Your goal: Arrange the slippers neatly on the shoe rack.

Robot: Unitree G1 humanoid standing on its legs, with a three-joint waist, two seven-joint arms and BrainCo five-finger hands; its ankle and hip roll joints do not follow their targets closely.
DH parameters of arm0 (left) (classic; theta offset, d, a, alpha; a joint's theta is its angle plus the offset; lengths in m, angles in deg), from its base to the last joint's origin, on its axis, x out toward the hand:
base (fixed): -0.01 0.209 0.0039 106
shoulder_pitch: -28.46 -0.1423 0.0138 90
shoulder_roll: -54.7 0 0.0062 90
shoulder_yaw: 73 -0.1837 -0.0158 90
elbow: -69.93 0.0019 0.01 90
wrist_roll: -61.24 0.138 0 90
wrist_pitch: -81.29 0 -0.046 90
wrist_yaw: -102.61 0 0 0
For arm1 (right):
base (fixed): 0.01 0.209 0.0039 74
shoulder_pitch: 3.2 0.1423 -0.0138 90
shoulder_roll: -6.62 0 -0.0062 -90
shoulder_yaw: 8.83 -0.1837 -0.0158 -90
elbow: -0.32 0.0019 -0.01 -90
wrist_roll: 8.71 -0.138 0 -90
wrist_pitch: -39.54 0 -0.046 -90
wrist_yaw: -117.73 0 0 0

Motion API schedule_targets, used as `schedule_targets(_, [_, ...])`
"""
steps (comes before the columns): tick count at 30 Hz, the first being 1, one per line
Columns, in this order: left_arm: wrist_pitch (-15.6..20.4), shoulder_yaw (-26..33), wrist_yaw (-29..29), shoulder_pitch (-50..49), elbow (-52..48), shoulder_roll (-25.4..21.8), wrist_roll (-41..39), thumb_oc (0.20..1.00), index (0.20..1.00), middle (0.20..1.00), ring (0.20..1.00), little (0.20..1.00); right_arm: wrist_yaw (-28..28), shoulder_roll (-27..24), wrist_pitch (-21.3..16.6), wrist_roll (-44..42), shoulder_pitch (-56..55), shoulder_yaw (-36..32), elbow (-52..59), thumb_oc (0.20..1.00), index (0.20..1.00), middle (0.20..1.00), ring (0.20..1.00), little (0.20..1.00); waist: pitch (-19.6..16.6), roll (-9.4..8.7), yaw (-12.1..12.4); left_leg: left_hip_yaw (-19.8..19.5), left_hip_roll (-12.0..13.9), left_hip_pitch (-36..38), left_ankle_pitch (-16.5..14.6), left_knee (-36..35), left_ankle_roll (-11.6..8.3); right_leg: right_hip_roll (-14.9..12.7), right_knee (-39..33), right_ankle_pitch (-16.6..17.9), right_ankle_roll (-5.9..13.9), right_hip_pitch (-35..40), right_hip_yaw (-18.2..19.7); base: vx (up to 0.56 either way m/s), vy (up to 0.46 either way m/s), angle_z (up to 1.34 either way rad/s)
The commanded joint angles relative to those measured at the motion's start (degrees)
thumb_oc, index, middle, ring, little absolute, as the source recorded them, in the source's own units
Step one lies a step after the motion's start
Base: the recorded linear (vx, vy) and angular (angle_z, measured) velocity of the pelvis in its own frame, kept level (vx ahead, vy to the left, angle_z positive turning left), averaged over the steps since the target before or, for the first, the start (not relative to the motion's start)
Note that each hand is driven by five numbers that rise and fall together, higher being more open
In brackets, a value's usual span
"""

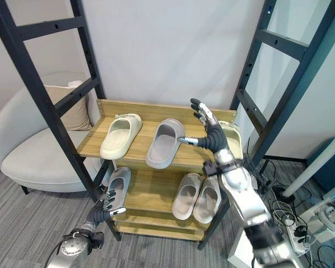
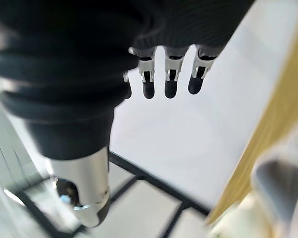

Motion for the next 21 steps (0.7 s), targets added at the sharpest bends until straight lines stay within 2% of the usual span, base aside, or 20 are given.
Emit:
schedule_targets(1, [3.1,-1.9,-0.1,3.8,-2.8,-2.7,-2.0,1.0,1.0,1.0,1.0,1.0,-5.6,-0.5,0.7,6.7,9.6,0.7,-3.9,1.0,1.0,1.0,1.0,1.0,2.3,-2.85,2.9,-1.6,-0.1,1.4,-1.6,-0.1,0.31,-5.3,0.8,-0.9,5.67,5.9,0.1,0.03,-0.004,0.13])
schedule_targets(5, [3.3,-2.5,0.1,4.8,-2.2,-2.7,-2.5,1.0,1.0,1.0,1.0,1.0,-8.1,-0.1,2.5,11.2,14.8,2.5,-10.8,1.0,1.0,1.0,1.0,1.0,3.2,-3.58,4.2,-2.3,-0.3,0.8,-1.5,-0.1,0.54,-5.3,0.8,-0.9,5.72,5.7,-0.4,-0.02,-0.002,0.11])
schedule_targets(6, [3.3,-2.9,0.3,5.2,-1.8,-2.8,-2.7,1.0,1.0,1.0,1.0,1.0,-9.3,1.0,3.0,11.9,17.1,2.8,-14.6,1.0,1.0,1.0,1.0,1.0,3.9,-4.0,5.1,-3.0,-0.4,0.3,-1.4,-0.1,0.68,-5.3,0.8,-0.8,5.75,5.5,-0.8,-0.04,-0.001,0.11])
schedule_targets(13, [3.4,-3.5,1.5,7.2,-0.9,-3.0,-2.6,1.0,1.0,1.0,1.0,1.0,-10.5,6.0,4.6,12.7,20.7,4.5,-22.0,1.0,1.0,1.0,1.0,1.0,5.6,-4.98,6.9,-4.1,-0.8,-1.2,-1.2,-0.1,0.98,-5.4,0.6,-0.6,5.86,4.7,-1.7,-0.03,0.001,0.11])
schedule_targets(21, [3.9,-4.1,2.7,8.8,-1.1,-3.5,-3.1,1.0,1.0,1.0,1.0,1.0,-11.4,6.3,6.6,14.6,25.8,6.8,-34.0,1.0,1.0,1.0,1.0,1.0,7.2,-6.24,8.1,-5.0,-1.2,-2.5,-0.9,-0.1,1.23,-5.6,0.6,-0.2,6.14,3.8,-2.6,-0.03,0.001,0.07])
